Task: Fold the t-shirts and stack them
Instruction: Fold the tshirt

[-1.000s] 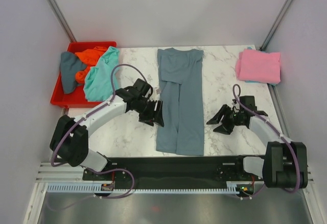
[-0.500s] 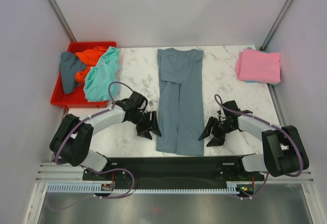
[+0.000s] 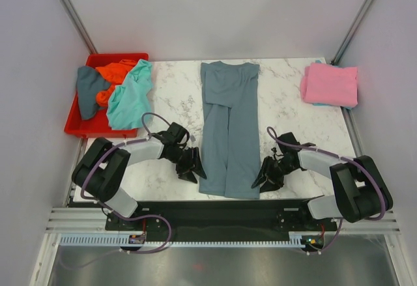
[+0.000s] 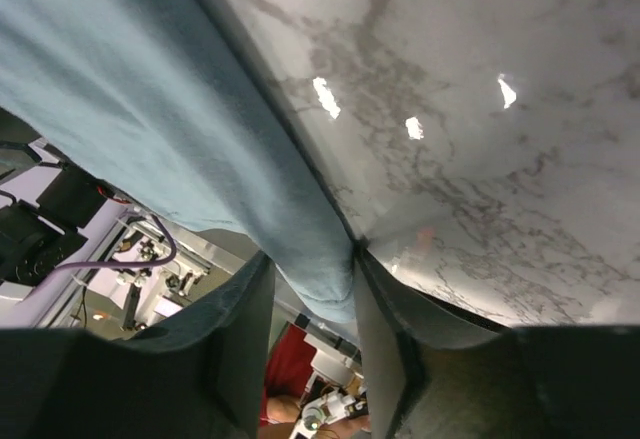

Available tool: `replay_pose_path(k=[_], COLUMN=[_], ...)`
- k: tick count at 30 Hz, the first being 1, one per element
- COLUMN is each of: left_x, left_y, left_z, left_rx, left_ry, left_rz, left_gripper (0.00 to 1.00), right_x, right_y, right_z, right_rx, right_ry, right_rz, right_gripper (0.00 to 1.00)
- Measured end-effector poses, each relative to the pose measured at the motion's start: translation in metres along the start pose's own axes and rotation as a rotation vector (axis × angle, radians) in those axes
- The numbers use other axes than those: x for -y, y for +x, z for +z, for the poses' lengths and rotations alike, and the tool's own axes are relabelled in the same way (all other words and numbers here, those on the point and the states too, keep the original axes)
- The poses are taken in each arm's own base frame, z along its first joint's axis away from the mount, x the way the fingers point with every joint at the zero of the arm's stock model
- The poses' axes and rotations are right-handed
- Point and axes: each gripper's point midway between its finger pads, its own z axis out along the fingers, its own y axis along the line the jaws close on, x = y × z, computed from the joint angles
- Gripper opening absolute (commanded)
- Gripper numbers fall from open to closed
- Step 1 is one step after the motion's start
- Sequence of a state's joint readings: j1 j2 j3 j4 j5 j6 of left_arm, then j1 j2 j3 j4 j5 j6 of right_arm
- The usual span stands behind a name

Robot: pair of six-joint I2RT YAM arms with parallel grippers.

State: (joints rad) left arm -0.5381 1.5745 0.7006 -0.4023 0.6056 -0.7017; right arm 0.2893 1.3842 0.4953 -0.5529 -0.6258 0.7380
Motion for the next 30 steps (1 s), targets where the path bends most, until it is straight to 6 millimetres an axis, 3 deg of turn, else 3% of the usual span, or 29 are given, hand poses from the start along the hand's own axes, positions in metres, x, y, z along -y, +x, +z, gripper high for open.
replay_pose_path(k=[9, 14, 15, 16, 24, 27, 30], left_x=[0.005, 0.006, 0.005, 0.005, 0.01, 0.026, 0.058], left_y=[0.006, 0.014, 0.015, 0.016, 0.015, 0.005, -0.018], left_z=[0.007, 0.011, 0.011, 0.012, 0.007, -0.001, -0.016], left_rx=[-0.031, -0.049, -0.052, -0.053, -0.042, -0.014, 0.051], left_ry=[0.023, 0.022, 0.019, 0.018, 0.027, 0.046, 0.099], left_rz=[0.001, 0.008, 0.006, 0.006, 0.021, 0.057, 0.119], left_gripper=[0.36, 0.04, 0.02, 0.02, 0.02, 0.02, 0.02], right_x=[0.001, 0.0, 0.0, -0.002, -0.011, -0.027, -0.05], right_y=[0.0, 0.0, 0.0, -0.001, -0.003, -0.012, -0.032], right_z=[0.004, 0.004, 0.004, 0.003, -0.005, -0.017, -0.037], right_rx=[0.003, 0.011, 0.014, 0.019, 0.056, 0.096, 0.174], right_ry=[-0.016, -0.024, -0.028, -0.033, -0.058, -0.088, -0.135], right_rz=[-0.003, -0.011, -0.016, -0.021, -0.073, -0.121, -0.162], right_gripper=[0.32, 0.2, 0.15, 0.0, 0.0, 0.0, 0.0])
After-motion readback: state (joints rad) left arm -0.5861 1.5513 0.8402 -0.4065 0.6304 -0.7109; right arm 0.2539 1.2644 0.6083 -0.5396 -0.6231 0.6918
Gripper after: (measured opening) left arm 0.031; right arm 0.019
